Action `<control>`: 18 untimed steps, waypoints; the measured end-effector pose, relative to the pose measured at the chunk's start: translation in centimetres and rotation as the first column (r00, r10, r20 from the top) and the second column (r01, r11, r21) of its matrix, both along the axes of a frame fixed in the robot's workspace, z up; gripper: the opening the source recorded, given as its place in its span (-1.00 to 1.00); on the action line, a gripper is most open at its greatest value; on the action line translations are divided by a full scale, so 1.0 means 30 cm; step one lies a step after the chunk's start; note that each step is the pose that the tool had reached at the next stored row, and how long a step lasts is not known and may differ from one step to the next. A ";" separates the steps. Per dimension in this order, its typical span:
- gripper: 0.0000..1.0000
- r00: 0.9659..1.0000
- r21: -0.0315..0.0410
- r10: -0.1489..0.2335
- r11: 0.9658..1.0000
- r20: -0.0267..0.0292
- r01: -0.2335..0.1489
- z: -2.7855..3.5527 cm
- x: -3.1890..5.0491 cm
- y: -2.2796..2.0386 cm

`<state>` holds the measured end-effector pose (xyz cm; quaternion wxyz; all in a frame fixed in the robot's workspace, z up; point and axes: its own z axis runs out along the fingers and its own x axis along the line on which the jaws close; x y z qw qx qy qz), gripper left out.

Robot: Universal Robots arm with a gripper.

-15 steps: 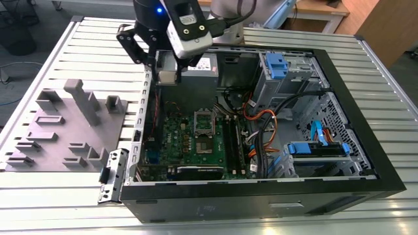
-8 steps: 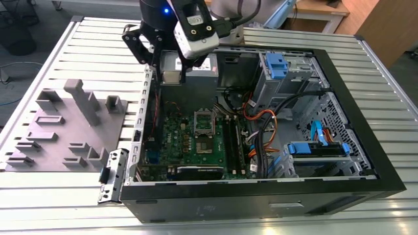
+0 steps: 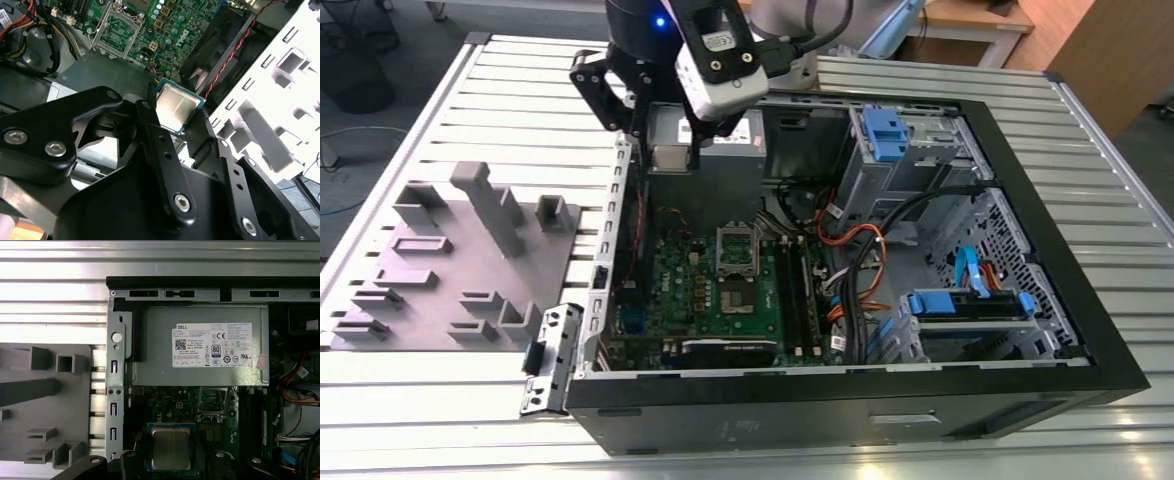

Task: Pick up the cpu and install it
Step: 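Pick up the cpu and move it towards the insertion slot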

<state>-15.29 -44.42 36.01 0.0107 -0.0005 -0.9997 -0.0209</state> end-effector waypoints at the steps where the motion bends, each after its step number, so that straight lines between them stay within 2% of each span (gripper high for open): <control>1: -0.06 1.000 0.000 0.000 1.000 0.000 0.000 0.000 0.000 0.000; 7: -0.06 1.000 0.000 0.000 1.000 0.000 0.000 0.000 0.022 0.000; 18: -0.06 1.000 0.000 0.000 1.000 0.000 0.000 0.000 0.086 0.000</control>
